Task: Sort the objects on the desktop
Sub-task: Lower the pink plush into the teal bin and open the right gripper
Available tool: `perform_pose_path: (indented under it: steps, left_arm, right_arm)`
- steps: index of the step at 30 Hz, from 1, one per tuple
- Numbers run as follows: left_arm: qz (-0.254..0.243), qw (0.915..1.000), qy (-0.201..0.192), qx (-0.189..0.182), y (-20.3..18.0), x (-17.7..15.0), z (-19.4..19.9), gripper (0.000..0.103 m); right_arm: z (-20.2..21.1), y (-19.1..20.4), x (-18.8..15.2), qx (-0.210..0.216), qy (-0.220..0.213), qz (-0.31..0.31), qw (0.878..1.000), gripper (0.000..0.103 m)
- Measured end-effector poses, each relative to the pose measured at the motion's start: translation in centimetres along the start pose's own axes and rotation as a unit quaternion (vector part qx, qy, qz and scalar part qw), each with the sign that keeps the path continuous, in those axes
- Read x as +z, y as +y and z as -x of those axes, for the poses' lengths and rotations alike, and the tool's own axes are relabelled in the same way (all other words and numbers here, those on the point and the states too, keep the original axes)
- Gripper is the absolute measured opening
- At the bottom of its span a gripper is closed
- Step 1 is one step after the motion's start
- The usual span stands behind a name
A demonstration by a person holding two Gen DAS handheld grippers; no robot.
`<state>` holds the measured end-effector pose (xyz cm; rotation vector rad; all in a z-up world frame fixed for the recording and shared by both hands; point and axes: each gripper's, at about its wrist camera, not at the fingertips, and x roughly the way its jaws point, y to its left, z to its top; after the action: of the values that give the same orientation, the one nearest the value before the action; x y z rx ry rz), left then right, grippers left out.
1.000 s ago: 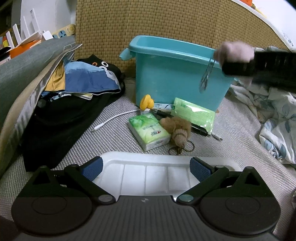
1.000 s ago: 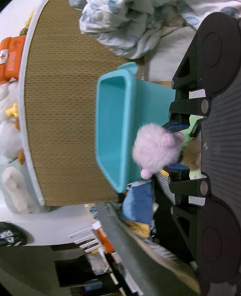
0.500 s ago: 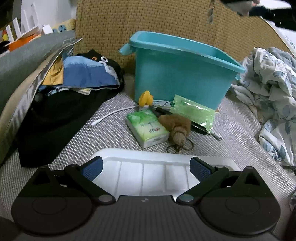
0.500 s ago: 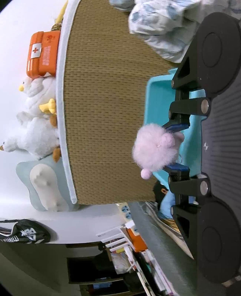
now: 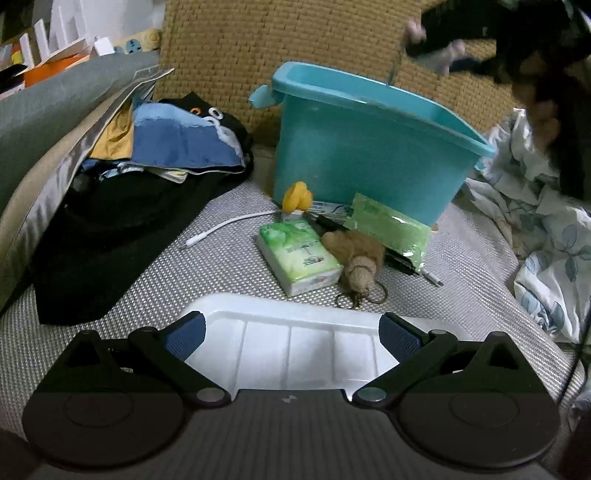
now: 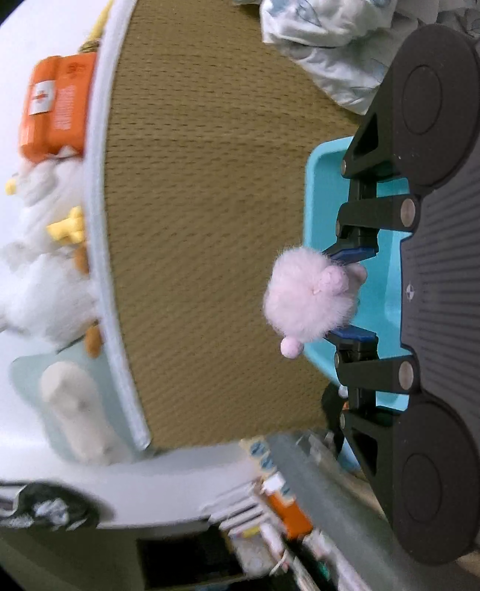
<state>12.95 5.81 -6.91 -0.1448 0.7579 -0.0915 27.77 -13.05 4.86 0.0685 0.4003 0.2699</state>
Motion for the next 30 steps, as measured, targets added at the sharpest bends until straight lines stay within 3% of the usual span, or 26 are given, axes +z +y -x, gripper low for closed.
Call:
perform_pose_path:
  steps: [5,12,24,30]
  left_arm:
    - [0.014,0.9999,0.003,0.000,0.5,0.0,0.0,0.103]
    - [0.007,1.0000,0.004,-0.004,0.0,0.0,-0.1,0.103]
    - [0.005,1.0000,0.007,0.000,0.0,-0.1,-0.3,0.103]
    - [-0.001,1.0000,0.007,0.005,-0.2,-0.3,-0.5,0.103]
  right_arm:
    - [-4.3,-2.5,-1.5,-0.017,0.051,-0.046,0.998,0.038]
    - [-6.6,-4.3,-2.4,-0.024,0.095,-0.068,0.993,0.038]
    - [-6.9,-4.7,-2.1,-0.032,0.113,-0.081,0.990,0.041]
    - [-6.5,-5.2,-2.0,-0.027,0.103,-0.096,0.990,0.041]
